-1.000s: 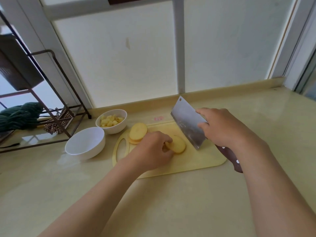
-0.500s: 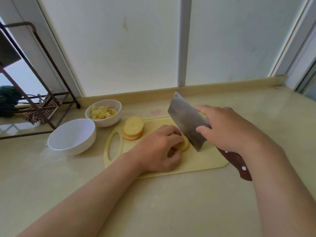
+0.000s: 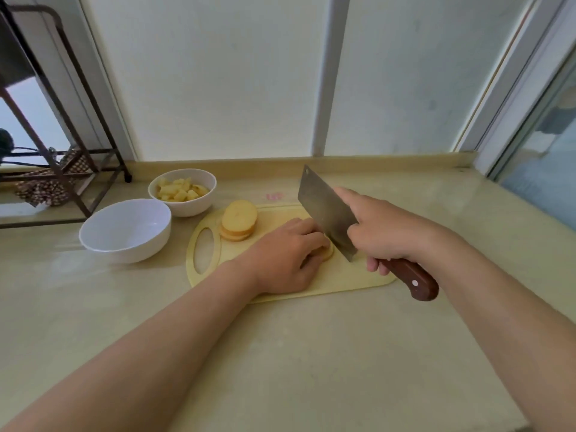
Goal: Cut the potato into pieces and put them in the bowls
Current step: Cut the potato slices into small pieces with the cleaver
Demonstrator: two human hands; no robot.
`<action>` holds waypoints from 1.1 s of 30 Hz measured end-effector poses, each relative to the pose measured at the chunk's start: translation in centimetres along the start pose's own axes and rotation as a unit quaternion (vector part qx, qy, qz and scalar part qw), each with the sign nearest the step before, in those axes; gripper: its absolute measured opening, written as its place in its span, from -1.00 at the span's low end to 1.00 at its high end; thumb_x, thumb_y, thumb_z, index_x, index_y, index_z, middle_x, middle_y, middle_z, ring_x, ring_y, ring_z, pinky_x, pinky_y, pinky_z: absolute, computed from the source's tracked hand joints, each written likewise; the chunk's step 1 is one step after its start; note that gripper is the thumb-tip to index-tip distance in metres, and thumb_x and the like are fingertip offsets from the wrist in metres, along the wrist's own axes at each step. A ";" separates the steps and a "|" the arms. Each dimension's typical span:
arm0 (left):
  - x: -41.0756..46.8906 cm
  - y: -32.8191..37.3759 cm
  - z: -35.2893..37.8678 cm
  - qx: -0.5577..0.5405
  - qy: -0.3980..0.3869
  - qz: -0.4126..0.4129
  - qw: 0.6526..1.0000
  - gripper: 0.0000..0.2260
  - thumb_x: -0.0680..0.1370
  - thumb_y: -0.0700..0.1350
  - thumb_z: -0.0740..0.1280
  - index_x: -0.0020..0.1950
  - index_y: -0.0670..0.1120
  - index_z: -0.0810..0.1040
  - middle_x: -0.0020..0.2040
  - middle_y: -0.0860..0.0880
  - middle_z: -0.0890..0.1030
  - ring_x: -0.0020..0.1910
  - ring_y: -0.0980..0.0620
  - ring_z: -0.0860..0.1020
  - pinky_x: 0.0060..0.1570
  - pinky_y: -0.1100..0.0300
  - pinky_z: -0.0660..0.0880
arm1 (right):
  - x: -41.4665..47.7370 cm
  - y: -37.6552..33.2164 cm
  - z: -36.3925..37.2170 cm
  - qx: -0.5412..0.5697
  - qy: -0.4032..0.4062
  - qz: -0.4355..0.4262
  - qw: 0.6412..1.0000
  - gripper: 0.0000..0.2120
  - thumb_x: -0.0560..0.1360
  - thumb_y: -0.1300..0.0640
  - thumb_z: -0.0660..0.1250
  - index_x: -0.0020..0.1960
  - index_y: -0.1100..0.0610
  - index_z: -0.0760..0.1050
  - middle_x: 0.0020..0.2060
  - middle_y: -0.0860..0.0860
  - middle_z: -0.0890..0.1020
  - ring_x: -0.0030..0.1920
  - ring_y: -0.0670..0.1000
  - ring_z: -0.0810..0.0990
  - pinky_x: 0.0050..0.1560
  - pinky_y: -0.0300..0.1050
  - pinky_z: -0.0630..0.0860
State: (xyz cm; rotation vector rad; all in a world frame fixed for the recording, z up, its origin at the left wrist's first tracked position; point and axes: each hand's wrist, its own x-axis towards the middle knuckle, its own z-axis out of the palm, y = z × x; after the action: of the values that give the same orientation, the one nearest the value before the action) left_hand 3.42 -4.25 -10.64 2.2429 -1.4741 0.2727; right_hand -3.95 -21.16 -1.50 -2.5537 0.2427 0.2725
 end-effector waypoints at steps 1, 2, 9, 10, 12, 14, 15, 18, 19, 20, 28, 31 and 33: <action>0.0 0.0 0.1 0.001 0.001 0.001 1.000 -0.78 0.55 -0.07 0.23 0.10 -0.12 0.58 0.05 -0.08 0.53 -0.04 -0.11 0.49 0.01 -0.02 0.48 | -0.2 0.0 0.0 -0.001 0.003 0.001 1.000 -0.13 0.52 0.31 0.02 0.56 -0.49 -0.03 -0.04 0.16 0.63 -0.34 0.16 0.74 -0.41 -0.06 0.62; 0.0 0.1 0.1 0.003 0.001 0.001 1.000 -0.77 0.55 -0.07 0.22 0.10 -0.12 0.57 0.05 -0.08 0.53 -0.03 -0.12 0.49 0.01 -0.02 0.48 | -0.5 0.0 -0.1 -0.001 0.006 0.001 1.000 -0.14 0.52 0.31 0.02 0.57 -0.47 -0.01 -0.02 0.12 0.61 -0.38 0.11 0.72 -0.42 -0.07 0.61; -0.1 0.0 0.0 0.007 -0.004 -0.007 1.000 -0.80 0.57 -0.07 0.25 0.10 -0.10 0.58 0.07 -0.07 0.52 -0.02 -0.10 0.48 0.03 0.02 0.46 | -1.9 -0.6 0.4 -0.033 0.024 0.005 0.999 -0.15 0.55 0.30 0.05 0.61 -0.41 -0.08 0.00 0.04 0.50 -0.44 0.02 0.67 -0.43 -0.08 0.63; -0.1 0.1 0.1 0.007 -0.007 -0.012 1.000 -0.78 0.57 -0.04 0.23 0.10 -0.10 0.58 0.06 -0.06 0.52 -0.02 -0.09 0.48 0.03 0.00 0.46 | -2.1 -0.7 0.3 -0.036 0.029 0.004 0.999 -0.15 0.55 0.29 0.05 0.61 -0.42 -0.09 0.03 0.06 0.50 -0.44 0.03 0.67 -0.44 -0.08 0.63; 0.0 0.3 0.2 0.012 -0.008 -0.025 1.000 -0.71 0.58 0.03 0.15 0.09 -0.09 0.58 0.04 -0.06 0.52 -0.04 -0.08 0.47 0.00 -0.01 0.48 | -2.3 -0.9 0.3 -0.044 0.034 0.004 0.998 -0.16 0.56 0.29 0.05 0.62 -0.40 -0.10 0.04 0.07 0.53 -0.47 0.01 0.66 -0.45 -0.09 0.61; 0.0 0.5 0.3 0.018 -0.003 -0.036 0.999 -0.68 0.59 0.06 0.12 0.07 -0.08 0.59 0.00 -0.06 0.52 -0.05 -0.07 0.46 -0.02 -0.02 0.48 | -2.4 -1.1 0.4 -0.054 0.031 0.002 0.998 -0.16 0.56 0.30 0.04 0.63 -0.39 -0.11 -0.05 0.08 0.57 -0.52 -0.03 0.63 -0.46 -0.11 0.59; 0.0 0.6 0.3 0.019 0.000 -0.041 0.999 -0.69 0.59 0.05 0.14 0.06 -0.09 0.60 -0.01 -0.06 0.52 -0.06 -0.07 0.46 -0.03 -0.02 0.48 | -2.4 -1.3 0.4 -0.060 0.031 0.000 0.998 -0.15 0.56 0.30 0.04 0.63 -0.40 -0.11 -0.08 0.08 0.58 -0.54 -0.04 0.61 -0.46 -0.12 0.58; 0.1 0.6 0.3 0.022 0.002 -0.045 0.999 -0.76 0.61 0.00 0.20 0.07 -0.10 0.59 0.00 -0.07 0.52 -0.04 -0.08 0.46 -0.01 -0.01 0.47 | -2.4 -1.5 0.4 -0.068 0.032 -0.006 0.997 -0.14 0.55 0.31 0.04 0.61 -0.42 -0.11 -0.08 0.05 0.57 -0.53 -0.03 0.62 -0.45 -0.09 0.61; 0.1 0.6 0.3 0.025 0.002 -0.044 0.999 -0.76 0.62 0.00 0.20 0.07 -0.10 0.59 0.00 -0.07 0.51 -0.04 -0.08 0.45 -0.01 -0.01 0.46 | -2.5 -1.6 0.4 -0.071 0.031 -0.006 0.997 -0.14 0.56 0.30 0.04 0.61 -0.43 -0.11 -0.08 0.05 0.57 -0.53 -0.03 0.62 -0.45 -0.09 0.62; 0.1 0.6 0.3 0.030 0.000 -0.042 0.999 -0.76 0.62 0.00 0.20 0.08 -0.10 0.58 0.00 -0.07 0.50 -0.04 -0.07 0.44 -0.01 0.00 0.46 | -2.6 -1.6 0.4 -0.074 0.030 -0.006 0.997 -0.14 0.56 0.30 0.04 0.61 -0.44 -0.11 -0.10 0.07 0.57 -0.54 -0.03 0.61 -0.45 -0.09 0.62; 0.3 0.7 0.2 0.059 -0.020 -0.027 0.998 -0.75 0.65 0.02 0.14 0.14 -0.10 0.50 0.03 -0.05 0.45 -0.01 -0.04 0.41 0.05 0.06 0.43 | -3.3 -1.8 0.4 -0.105 0.000 0.008 0.994 -0.14 0.58 0.28 0.03 0.60 -0.45 -0.21 -0.05 0.13 0.59 -0.38 0.15 0.71 -0.39 -0.01 0.68; 0.3 0.7 0.2 0.053 -0.017 -0.027 0.998 -0.75 0.65 0.02 0.14 0.13 -0.11 0.51 0.03 -0.05 0.45 -0.01 -0.04 0.41 0.05 0.07 0.42 | -3.2 -1.9 0.4 -0.119 -0.027 0.017 0.992 -0.12 0.59 0.29 0.01 0.58 -0.46 -0.29 -0.06 0.11 0.54 -0.46 0.07 0.66 -0.35 0.03 0.70; 0.2 0.6 0.3 0.052 -0.012 -0.024 0.998 -0.75 0.64 0.01 0.15 0.13 -0.11 0.51 0.03 -0.06 0.46 -0.01 -0.04 0.41 0.04 0.07 0.42 | -3.2 -2.0 0.5 -0.125 -0.042 0.021 0.991 -0.12 0.59 0.29 0.01 0.56 -0.48 -0.33 -0.06 0.13 0.54 -0.44 0.08 0.67 -0.33 0.05 0.71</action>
State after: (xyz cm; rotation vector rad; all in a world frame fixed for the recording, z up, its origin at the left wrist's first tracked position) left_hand 2.92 -4.75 -10.61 2.3679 -1.4463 0.3151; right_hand -6.65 -18.90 -0.09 -2.7785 0.2443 0.4514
